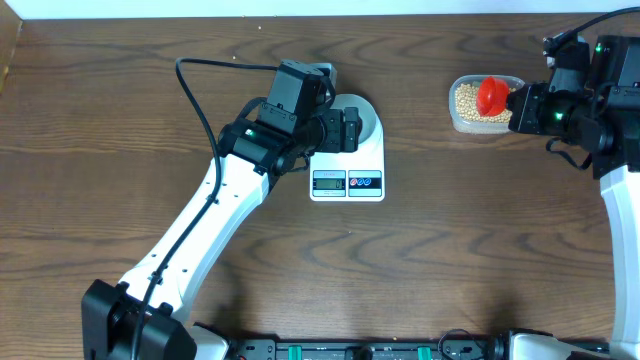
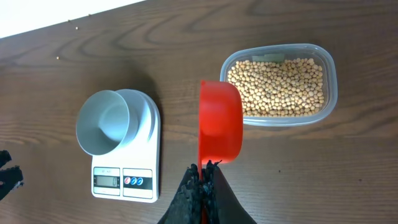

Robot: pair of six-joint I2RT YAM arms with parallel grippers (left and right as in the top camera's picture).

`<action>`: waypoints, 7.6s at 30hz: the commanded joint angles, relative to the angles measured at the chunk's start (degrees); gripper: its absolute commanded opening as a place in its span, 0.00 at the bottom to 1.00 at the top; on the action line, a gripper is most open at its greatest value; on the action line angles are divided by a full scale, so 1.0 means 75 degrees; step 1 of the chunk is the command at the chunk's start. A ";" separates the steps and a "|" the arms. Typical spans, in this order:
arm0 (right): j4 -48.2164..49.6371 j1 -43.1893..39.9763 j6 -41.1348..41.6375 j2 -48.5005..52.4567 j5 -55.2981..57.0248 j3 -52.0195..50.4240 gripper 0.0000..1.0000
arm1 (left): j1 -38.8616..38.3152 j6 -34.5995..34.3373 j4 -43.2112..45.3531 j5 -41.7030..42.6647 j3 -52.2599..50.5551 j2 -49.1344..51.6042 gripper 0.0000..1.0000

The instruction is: Scoop item into bowl and weigh 50g on scale

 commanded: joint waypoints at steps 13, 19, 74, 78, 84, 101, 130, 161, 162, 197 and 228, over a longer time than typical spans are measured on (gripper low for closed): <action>-0.0105 -0.0009 -0.0099 -0.0061 -0.0020 0.0076 0.01 | 0.0003 0.0976 -0.1189 -0.0947 0.0029 -0.0169 0.84; -0.0105 -0.0009 -0.0099 -0.0061 -0.0020 0.0076 0.01 | 0.0006 0.2841 -0.1778 -0.0950 0.0029 -0.0169 0.85; 0.0099 -0.0562 -0.0312 0.0854 0.0015 0.0819 0.01 | 0.0006 0.3191 -0.1816 -0.1434 0.0029 -0.0169 0.98; 0.0195 -0.0729 -0.0761 0.1431 0.0012 0.0994 0.01 | 0.0006 0.3188 -0.1816 -0.1434 0.0029 -0.0169 0.98; 0.0458 -0.0924 -0.1443 0.2259 0.0009 0.0994 0.01 | 0.0006 0.3191 -0.1816 -0.1434 0.0029 -0.0169 0.98; 0.1142 -0.1145 -0.1623 0.3815 0.0003 0.0991 0.01 | 0.0006 0.3188 -0.1818 -0.1434 0.0029 -0.0169 0.98; 0.0836 -0.1475 -0.1061 0.5269 -0.3147 0.0991 0.01 | 0.0006 0.3188 -0.1818 -0.1434 0.0029 -0.0169 0.98; 0.0848 -0.2652 -0.0446 0.5455 -0.4698 0.0979 0.01 | 0.0006 0.3188 -0.1818 -0.1434 0.0029 -0.0169 0.98; 0.0845 -0.2707 -0.0443 0.5455 -0.4736 0.0970 0.01 | 0.0006 0.3188 -0.1816 -0.1434 0.0029 -0.0169 0.98; 0.0017 -0.3969 -0.1504 0.5455 -0.7530 0.0953 0.01 | 0.0003 0.3188 -0.1816 -0.1434 0.0029 -0.0169 0.98; 0.0082 -0.1335 -0.1580 0.5453 -0.9017 0.1011 0.01 | 0.0003 0.3188 -0.1818 -0.1434 0.0029 -0.0169 0.98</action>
